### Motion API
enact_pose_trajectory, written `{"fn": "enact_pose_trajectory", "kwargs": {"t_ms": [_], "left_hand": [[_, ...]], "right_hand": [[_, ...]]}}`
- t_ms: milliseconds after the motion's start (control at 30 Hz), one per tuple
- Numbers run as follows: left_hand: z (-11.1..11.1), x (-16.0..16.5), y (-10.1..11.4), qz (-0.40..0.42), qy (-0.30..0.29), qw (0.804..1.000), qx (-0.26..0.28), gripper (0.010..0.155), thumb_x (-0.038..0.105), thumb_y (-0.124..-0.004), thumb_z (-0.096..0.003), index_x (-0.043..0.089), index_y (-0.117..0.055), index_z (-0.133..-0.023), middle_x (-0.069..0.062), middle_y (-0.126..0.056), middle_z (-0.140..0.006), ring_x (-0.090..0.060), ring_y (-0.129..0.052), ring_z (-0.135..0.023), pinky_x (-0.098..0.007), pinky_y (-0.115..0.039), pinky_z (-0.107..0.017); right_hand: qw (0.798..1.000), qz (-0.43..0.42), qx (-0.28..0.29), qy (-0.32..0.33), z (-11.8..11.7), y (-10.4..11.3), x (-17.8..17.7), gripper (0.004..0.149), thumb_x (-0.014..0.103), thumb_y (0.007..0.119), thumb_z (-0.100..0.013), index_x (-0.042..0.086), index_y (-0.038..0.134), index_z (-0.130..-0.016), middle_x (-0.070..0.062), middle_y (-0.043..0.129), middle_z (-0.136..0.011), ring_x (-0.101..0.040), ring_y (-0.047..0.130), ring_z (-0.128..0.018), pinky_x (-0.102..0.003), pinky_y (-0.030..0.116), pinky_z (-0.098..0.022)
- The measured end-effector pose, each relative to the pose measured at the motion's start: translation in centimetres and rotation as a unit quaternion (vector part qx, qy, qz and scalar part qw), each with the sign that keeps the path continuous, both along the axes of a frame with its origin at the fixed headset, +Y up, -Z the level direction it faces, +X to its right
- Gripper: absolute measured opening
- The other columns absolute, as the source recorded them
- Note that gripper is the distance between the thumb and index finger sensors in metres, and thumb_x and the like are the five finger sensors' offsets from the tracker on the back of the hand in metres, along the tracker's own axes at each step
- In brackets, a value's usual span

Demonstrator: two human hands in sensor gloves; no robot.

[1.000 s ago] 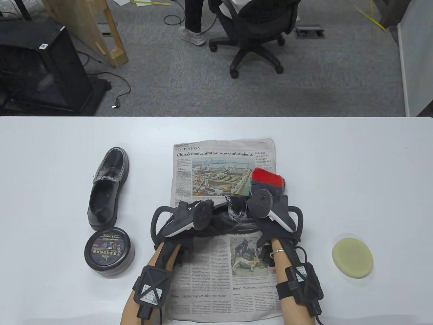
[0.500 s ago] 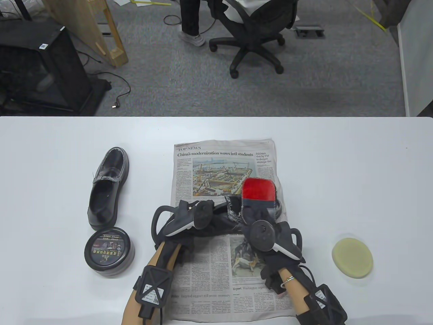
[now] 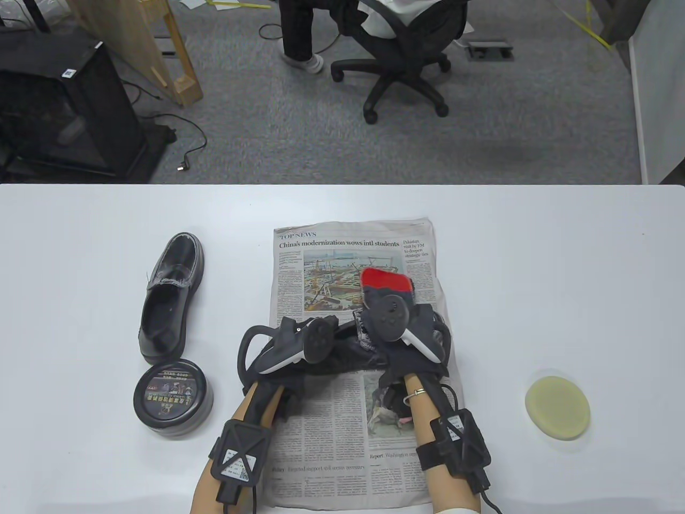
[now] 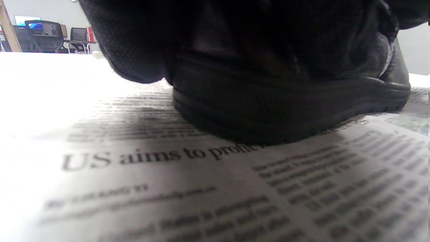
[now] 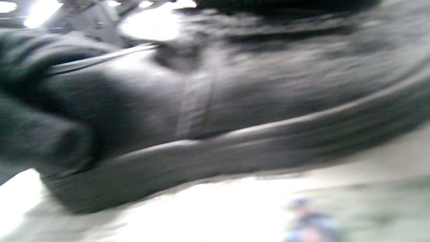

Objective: Dip and apply leather care cream with polishing sponge on shoes

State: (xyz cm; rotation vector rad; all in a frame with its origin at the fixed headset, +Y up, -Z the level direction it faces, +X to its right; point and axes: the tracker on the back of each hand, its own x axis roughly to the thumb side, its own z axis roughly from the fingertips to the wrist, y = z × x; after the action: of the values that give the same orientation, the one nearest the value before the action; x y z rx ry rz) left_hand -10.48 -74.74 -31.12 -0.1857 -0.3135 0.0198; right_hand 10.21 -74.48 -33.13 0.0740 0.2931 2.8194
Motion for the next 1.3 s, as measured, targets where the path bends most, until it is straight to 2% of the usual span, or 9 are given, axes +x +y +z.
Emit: {"fn": "enact_pose_trajectory", "kwargs": {"t_ms": [167, 300, 467, 567, 733, 933, 1100, 1200, 1300], "left_hand": [[0.0, 0.1, 0.0, -0.007, 0.003, 1.0, 0.005, 0.083, 0.061, -0.082, -0.0377, 0.031, -0.059, -0.111, -0.002, -0.082, -0.11, -0.026, -0.09, -0.094, -0.047, -0.083, -0.068], [0.1, 0.2, 0.1, -0.014, 0.007, 1.0, 0.008, 0.083, 0.061, -0.082, -0.0372, 0.03, -0.061, -0.111, -0.003, -0.083, -0.109, -0.027, -0.091, -0.093, -0.047, -0.083, -0.067], [0.0, 0.3, 0.0, -0.011, 0.006, 1.0, 0.007, 0.082, 0.06, -0.082, -0.0359, 0.032, -0.061, -0.11, 0.0, -0.082, -0.11, -0.026, -0.089, -0.095, -0.048, -0.082, -0.068], [0.0, 0.4, 0.0, -0.011, 0.003, 1.0, 0.005, 0.082, 0.059, -0.083, -0.0356, 0.032, -0.06, -0.11, 0.001, -0.081, -0.111, -0.025, -0.088, -0.097, -0.049, -0.081, -0.069], [0.0, 0.4, 0.0, -0.014, -0.005, 1.0, 0.005, 0.083, 0.06, -0.082, -0.0355, 0.035, -0.058, -0.111, 0.004, -0.078, -0.113, -0.024, -0.086, -0.099, -0.05, -0.079, -0.071], [0.0, 0.3, -0.2, -0.002, -0.003, 1.0, 0.006, 0.085, 0.06, -0.083, -0.0355, 0.034, -0.057, -0.112, 0.003, -0.078, -0.113, -0.025, -0.086, -0.098, -0.049, -0.079, -0.07], [0.1, 0.3, -0.2, -0.007, 0.0, 1.0, 0.014, 0.085, 0.061, -0.082, -0.0355, 0.033, -0.057, -0.112, 0.002, -0.08, -0.112, -0.025, -0.088, -0.096, -0.048, -0.08, -0.069], [0.2, 0.2, -0.2, -0.008, 0.002, 1.0, 0.014, 0.085, 0.062, -0.081, -0.0362, 0.033, -0.057, -0.112, 0.002, -0.081, -0.111, -0.025, -0.089, -0.095, -0.048, -0.081, -0.068], [0.2, 0.3, -0.1, -0.018, 0.002, 1.0, 0.016, 0.084, 0.063, -0.079, -0.0377, 0.032, -0.058, -0.112, 0.0, -0.081, -0.111, -0.026, -0.09, -0.094, -0.048, -0.081, -0.067]], "right_hand": [[0.997, 0.079, 0.014, -0.007, 1.8, -0.5, 3.3, 0.058, 0.038, 0.038, -0.067, 0.011, 0.029, -0.117, -0.019, 0.022, -0.119, -0.048, 0.026, -0.107, -0.057, 0.033, -0.072], [0.997, 0.068, 0.041, -0.003, 4.3, -0.9, 3.7, 0.057, 0.035, 0.041, -0.067, 0.007, 0.029, -0.115, -0.026, 0.022, -0.116, -0.055, 0.03, -0.103, -0.059, 0.04, -0.071], [0.995, 0.034, 0.061, 0.068, 7.2, -0.2, 1.3, 0.057, 0.034, 0.042, -0.067, 0.002, 0.036, -0.114, -0.03, 0.034, -0.114, -0.056, 0.041, -0.1, -0.059, 0.052, -0.069], [0.99, -0.001, 0.086, 0.109, 8.1, 0.7, -0.9, 0.058, 0.034, 0.042, -0.067, 0.001, 0.038, -0.114, -0.031, 0.039, -0.113, -0.057, 0.048, -0.099, -0.059, 0.056, -0.069], [0.985, -0.072, 0.082, 0.131, 6.4, 1.6, -3.6, 0.057, 0.036, 0.041, -0.067, 0.008, 0.034, -0.116, -0.024, 0.031, -0.119, -0.054, 0.035, -0.106, -0.061, 0.043, -0.073], [0.995, -0.032, 0.037, 0.086, 2.5, 0.4, -3.8, 0.056, 0.039, 0.038, -0.067, 0.014, 0.034, -0.117, -0.016, 0.027, -0.122, -0.046, 0.025, -0.11, -0.059, 0.031, -0.074], [0.999, -0.052, 0.016, 0.007, 0.7, 0.0, -0.8, 0.057, 0.039, 0.038, -0.067, 0.012, 0.036, -0.117, -0.018, 0.032, -0.122, -0.047, 0.028, -0.11, -0.059, 0.031, -0.073], [1.0, -0.01, 0.006, -0.023, 0.5, -0.5, 1.7, 0.057, 0.039, 0.038, -0.067, 0.012, 0.034, -0.117, -0.017, 0.03, -0.122, -0.045, 0.025, -0.11, -0.057, 0.028, -0.073], [0.999, 0.031, 0.005, -0.036, 1.1, -0.4, 3.7, 0.057, 0.039, 0.039, -0.067, 0.012, 0.034, -0.117, -0.018, 0.029, -0.121, -0.047, 0.027, -0.109, -0.059, 0.032, -0.072]]}}
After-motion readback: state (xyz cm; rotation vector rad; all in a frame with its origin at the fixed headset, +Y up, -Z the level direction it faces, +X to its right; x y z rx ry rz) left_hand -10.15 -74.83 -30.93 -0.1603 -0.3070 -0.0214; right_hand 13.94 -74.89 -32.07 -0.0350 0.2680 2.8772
